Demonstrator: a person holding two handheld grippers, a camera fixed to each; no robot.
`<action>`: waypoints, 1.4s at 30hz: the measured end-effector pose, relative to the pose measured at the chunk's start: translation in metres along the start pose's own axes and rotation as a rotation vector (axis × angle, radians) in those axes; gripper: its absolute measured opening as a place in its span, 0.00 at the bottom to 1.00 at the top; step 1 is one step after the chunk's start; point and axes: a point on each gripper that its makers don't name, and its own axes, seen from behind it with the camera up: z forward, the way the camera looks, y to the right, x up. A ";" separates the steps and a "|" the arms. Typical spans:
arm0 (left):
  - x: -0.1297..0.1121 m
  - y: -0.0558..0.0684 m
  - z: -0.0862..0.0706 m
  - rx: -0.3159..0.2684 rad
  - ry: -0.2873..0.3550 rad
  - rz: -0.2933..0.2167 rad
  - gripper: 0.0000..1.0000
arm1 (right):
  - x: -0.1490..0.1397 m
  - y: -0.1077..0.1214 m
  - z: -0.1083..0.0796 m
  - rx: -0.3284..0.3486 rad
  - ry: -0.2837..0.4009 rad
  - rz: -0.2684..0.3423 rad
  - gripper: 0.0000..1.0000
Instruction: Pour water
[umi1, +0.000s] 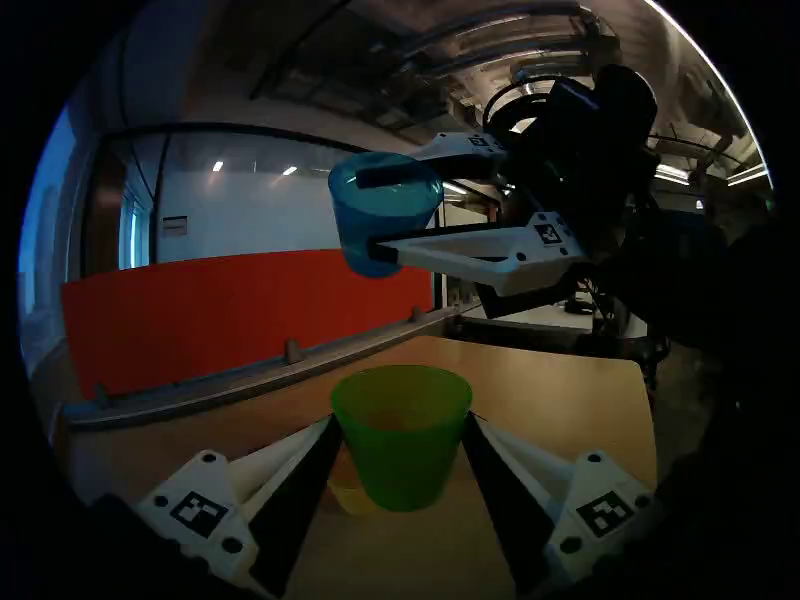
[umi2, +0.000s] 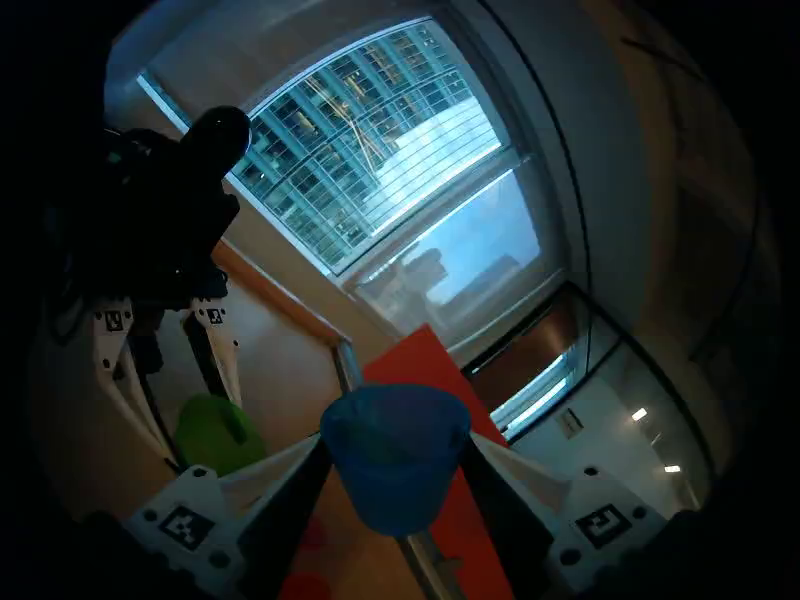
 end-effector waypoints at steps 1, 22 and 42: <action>0.000 0.000 0.000 -0.001 0.001 0.000 0.84 | 0.002 0.000 0.000 -0.001 0.002 -0.009 0.89; 0.005 0.007 0.001 -0.017 0.005 0.009 0.84 | 0.005 0.015 0.003 -0.028 -0.009 -0.179 0.89; 0.004 0.009 0.002 -0.022 -0.002 0.019 0.84 | 0.009 0.031 0.001 -0.064 -0.004 -0.281 0.89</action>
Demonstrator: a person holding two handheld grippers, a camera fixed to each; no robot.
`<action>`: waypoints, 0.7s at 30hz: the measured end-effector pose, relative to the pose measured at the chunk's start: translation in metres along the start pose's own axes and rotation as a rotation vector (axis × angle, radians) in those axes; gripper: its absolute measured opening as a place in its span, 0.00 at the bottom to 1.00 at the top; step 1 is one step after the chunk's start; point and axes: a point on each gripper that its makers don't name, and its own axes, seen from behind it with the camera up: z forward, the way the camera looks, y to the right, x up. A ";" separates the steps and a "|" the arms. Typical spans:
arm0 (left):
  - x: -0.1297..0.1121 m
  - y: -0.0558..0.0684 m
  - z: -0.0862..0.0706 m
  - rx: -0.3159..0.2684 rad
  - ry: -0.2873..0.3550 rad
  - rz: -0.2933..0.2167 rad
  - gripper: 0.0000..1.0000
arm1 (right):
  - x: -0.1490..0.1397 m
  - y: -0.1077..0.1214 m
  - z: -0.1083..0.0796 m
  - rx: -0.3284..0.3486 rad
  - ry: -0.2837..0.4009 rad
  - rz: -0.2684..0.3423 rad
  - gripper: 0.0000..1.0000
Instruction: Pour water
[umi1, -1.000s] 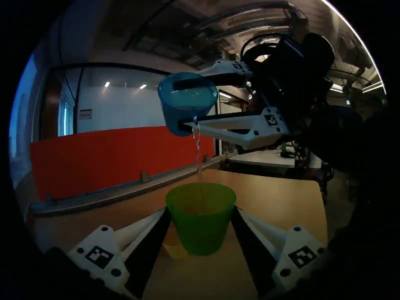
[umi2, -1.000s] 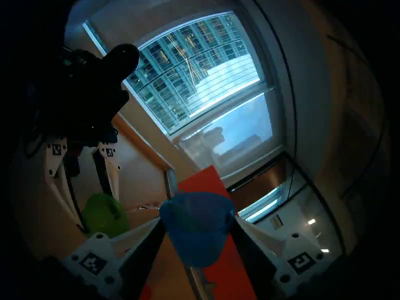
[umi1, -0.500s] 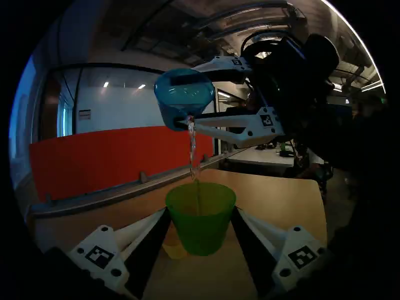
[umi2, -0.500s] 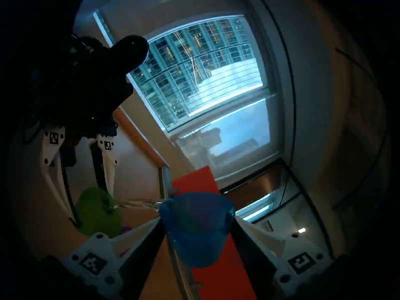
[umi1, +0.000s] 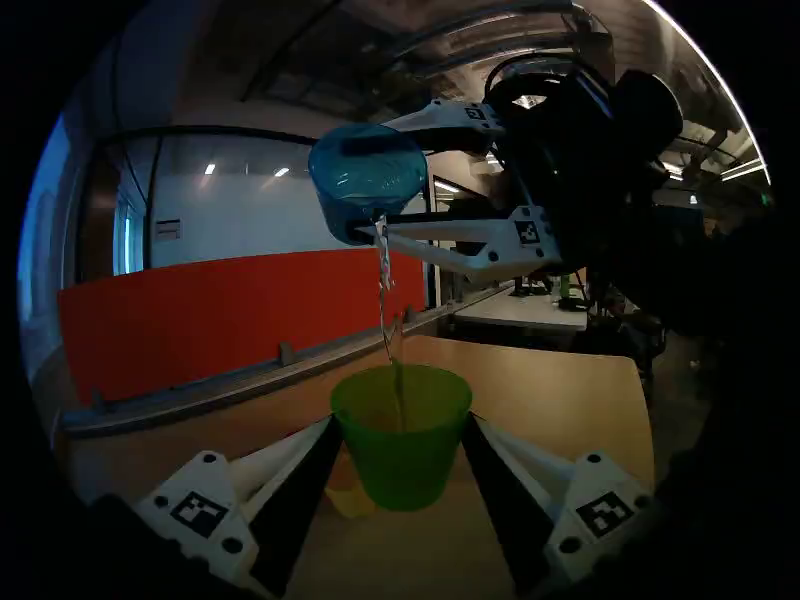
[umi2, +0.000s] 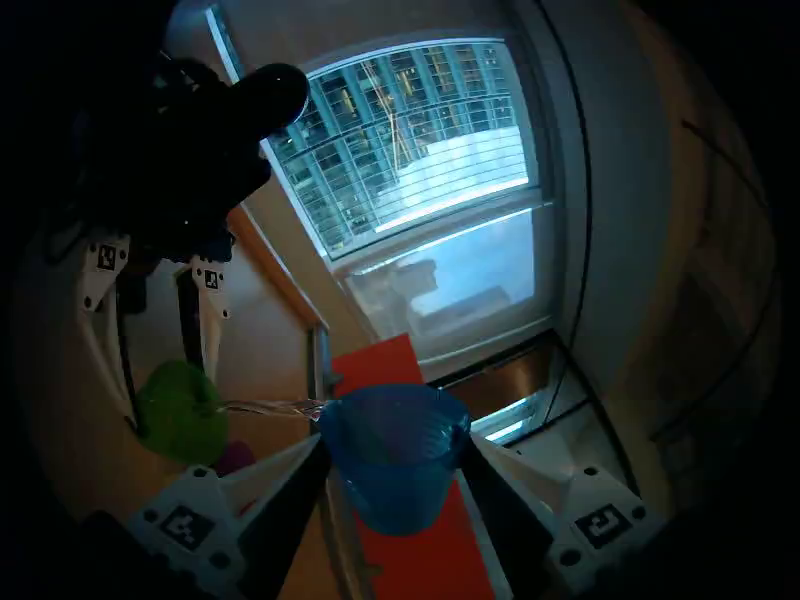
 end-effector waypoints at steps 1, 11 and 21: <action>0.000 0.000 0.000 0.000 0.000 0.001 0.84 | 0.000 0.001 0.000 -0.002 0.000 -0.007 0.89; 0.001 -0.001 0.001 0.000 0.001 0.004 0.84 | 0.001 0.014 -0.001 -0.024 0.004 -0.056 0.88; 0.001 -0.001 0.002 0.000 -0.001 0.006 0.83 | 0.002 0.022 0.000 -0.041 0.003 -0.108 0.88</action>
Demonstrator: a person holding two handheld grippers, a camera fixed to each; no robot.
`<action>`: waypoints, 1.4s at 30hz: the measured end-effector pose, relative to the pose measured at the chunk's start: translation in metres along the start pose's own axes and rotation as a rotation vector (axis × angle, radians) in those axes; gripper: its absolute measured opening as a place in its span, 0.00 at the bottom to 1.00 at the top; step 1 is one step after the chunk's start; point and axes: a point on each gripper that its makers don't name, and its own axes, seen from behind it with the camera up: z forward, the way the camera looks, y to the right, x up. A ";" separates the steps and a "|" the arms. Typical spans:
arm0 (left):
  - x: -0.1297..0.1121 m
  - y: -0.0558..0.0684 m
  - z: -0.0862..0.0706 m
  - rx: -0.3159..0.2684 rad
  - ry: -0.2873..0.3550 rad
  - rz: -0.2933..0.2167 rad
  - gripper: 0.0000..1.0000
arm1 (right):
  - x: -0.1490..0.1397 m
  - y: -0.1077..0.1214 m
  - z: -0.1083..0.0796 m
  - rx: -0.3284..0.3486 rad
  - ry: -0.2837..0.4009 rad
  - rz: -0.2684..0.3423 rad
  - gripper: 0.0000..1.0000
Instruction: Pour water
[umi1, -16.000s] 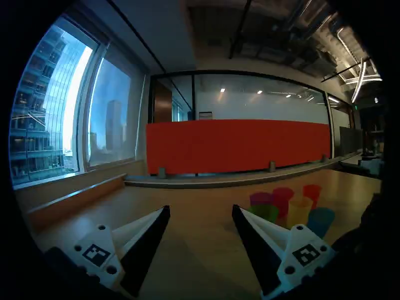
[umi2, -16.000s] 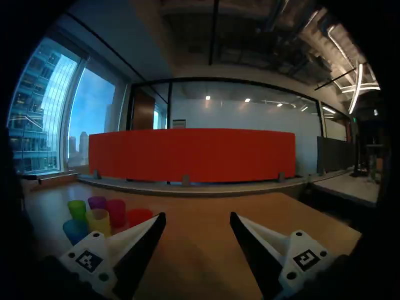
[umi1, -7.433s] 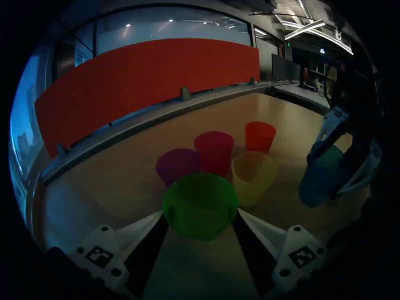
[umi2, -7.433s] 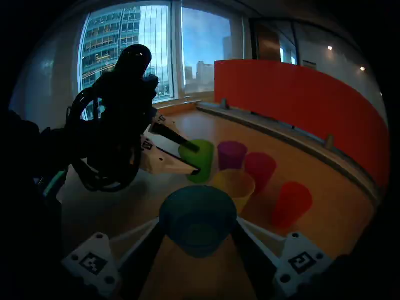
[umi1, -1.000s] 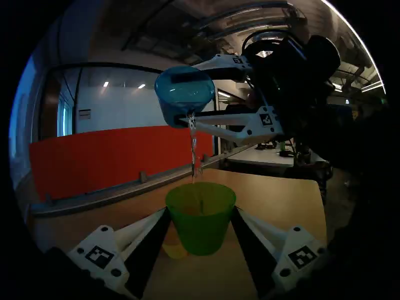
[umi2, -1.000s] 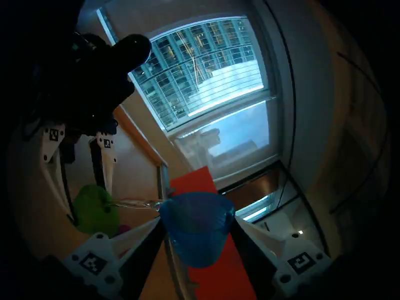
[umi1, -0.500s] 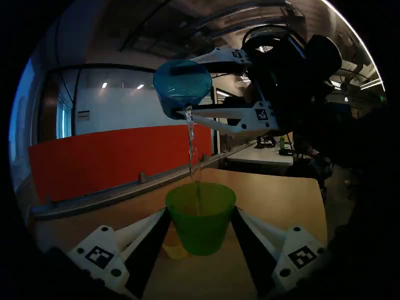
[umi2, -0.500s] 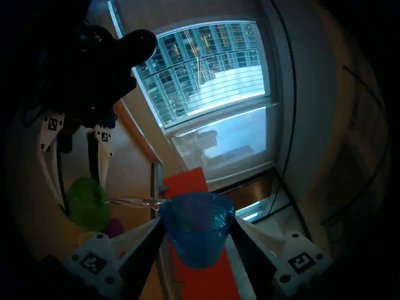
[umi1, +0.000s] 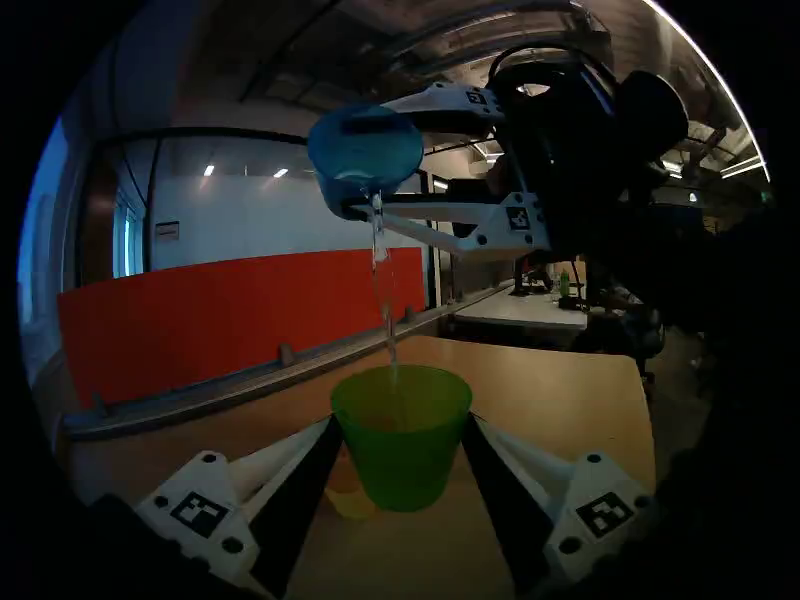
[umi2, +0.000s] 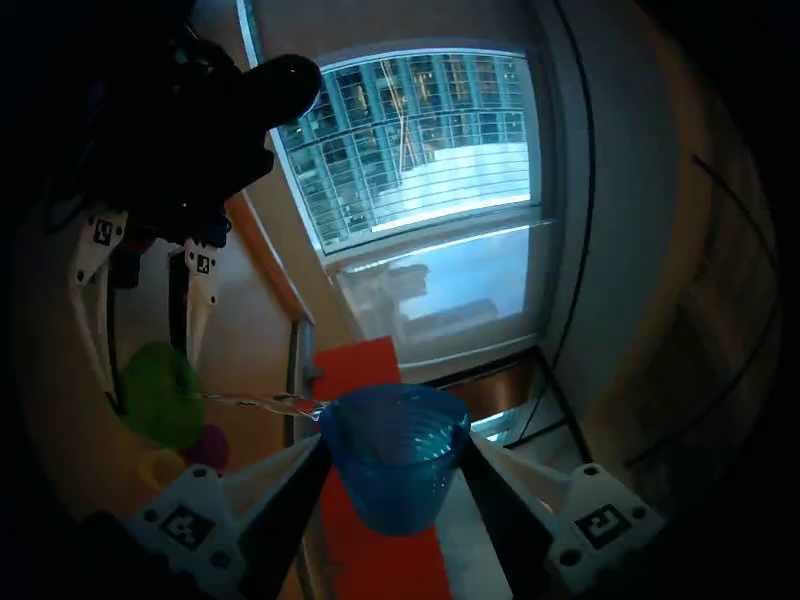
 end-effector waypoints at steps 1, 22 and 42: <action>0.000 0.000 0.000 0.000 0.000 0.000 0.84 | 0.000 0.001 0.000 0.000 -0.001 -0.004 0.88; -0.002 -0.001 0.000 0.006 -0.006 0.004 0.84 | 0.001 0.010 0.001 -0.033 -0.003 -0.107 0.88; 0.001 -0.001 0.000 0.008 0.004 -0.004 0.84 | 0.016 0.021 0.001 -0.054 0.008 -0.229 0.88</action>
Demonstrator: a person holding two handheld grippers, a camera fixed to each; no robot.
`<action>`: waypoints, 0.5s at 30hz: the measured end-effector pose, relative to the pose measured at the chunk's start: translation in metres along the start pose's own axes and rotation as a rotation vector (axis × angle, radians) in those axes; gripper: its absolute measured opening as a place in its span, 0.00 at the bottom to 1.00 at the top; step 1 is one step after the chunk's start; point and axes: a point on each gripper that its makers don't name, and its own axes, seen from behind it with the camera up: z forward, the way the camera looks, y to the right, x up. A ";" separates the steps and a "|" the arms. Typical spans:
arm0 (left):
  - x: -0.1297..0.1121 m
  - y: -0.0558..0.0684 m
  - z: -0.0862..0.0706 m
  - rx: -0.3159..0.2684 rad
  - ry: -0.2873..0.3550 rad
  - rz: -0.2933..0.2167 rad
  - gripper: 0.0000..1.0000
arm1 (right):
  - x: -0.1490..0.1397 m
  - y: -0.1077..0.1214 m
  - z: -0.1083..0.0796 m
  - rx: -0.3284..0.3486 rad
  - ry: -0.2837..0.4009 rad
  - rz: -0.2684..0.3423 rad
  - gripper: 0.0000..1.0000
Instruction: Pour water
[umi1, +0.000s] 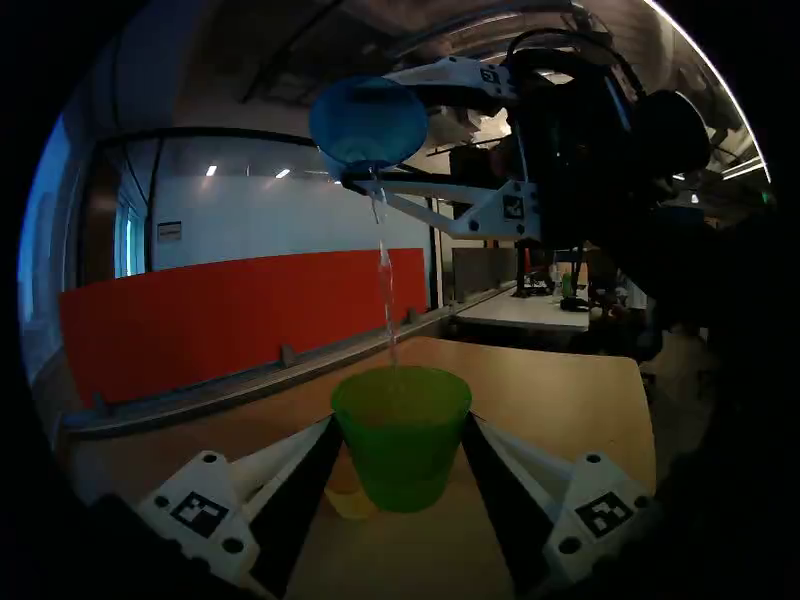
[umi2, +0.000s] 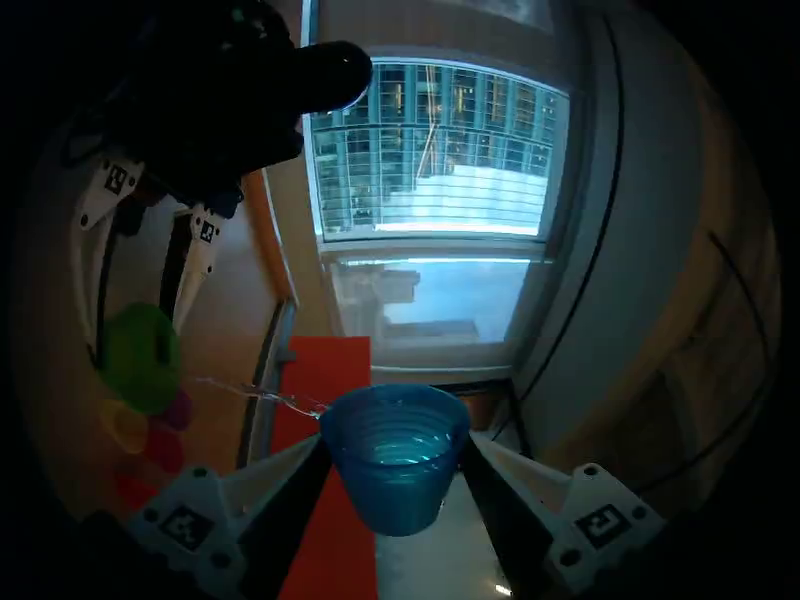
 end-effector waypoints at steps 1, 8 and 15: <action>0.000 0.000 0.000 0.000 0.001 -0.001 0.84 | 0.001 0.000 0.000 0.000 0.001 -0.007 0.88; 0.002 -0.001 0.000 0.004 0.006 -0.003 0.84 | 0.008 0.002 0.002 -0.005 0.005 -0.048 0.88; 0.003 -0.002 -0.001 0.008 0.010 -0.004 0.84 | 0.013 0.001 0.003 -0.006 0.011 -0.067 0.88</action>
